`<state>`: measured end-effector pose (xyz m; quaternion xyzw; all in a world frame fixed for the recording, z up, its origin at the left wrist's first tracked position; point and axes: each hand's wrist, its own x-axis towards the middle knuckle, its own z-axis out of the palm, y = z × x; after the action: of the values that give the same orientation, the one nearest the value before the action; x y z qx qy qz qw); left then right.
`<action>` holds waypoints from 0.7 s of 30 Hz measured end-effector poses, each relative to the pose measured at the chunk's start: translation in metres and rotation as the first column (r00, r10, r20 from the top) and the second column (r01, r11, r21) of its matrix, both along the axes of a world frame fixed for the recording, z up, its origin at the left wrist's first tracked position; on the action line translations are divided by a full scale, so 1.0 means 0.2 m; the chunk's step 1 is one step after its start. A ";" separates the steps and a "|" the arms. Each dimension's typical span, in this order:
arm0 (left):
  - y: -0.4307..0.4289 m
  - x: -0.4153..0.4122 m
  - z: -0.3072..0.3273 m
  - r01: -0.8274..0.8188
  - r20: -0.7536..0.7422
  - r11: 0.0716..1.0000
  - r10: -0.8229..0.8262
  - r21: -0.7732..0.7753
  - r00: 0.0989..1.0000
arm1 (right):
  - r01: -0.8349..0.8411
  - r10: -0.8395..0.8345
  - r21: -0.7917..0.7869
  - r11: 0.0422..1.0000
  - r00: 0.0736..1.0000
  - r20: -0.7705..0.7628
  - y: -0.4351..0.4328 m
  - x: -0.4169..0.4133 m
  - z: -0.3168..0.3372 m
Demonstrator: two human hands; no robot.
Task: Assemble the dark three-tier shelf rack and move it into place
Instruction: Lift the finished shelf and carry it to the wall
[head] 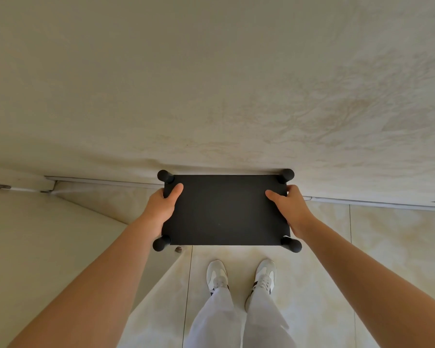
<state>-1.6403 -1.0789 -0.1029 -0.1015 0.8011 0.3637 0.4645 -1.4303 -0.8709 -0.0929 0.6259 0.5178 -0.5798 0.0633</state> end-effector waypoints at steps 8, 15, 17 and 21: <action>-0.01 -0.01 0.00 0.032 0.015 0.999 -0.032 0.006 0.999 | 0.036 -0.037 -0.028 0.999 0.999 -0.029 0.00 0.02 0.00; -0.02 0.00 -0.01 0.014 0.064 1.000 -0.014 -0.001 0.998 | 0.049 -0.053 -0.067 0.997 0.997 -0.050 -0.01 0.05 0.00; -0.02 -0.01 -0.02 0.005 0.062 1.000 -0.004 -0.011 0.998 | 0.065 -0.069 -0.069 0.995 0.996 -0.062 -0.01 0.05 0.00; -0.02 -0.01 -0.03 -0.011 0.063 1.000 0.012 -0.020 0.998 | 0.086 -0.091 -0.071 0.994 0.994 -0.068 0.00 0.05 0.00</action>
<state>-1.6430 -1.0821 -0.1091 -0.1219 0.7889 0.3553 0.4864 -1.4210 -0.8707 -0.0930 0.6248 0.4712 -0.6212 0.0405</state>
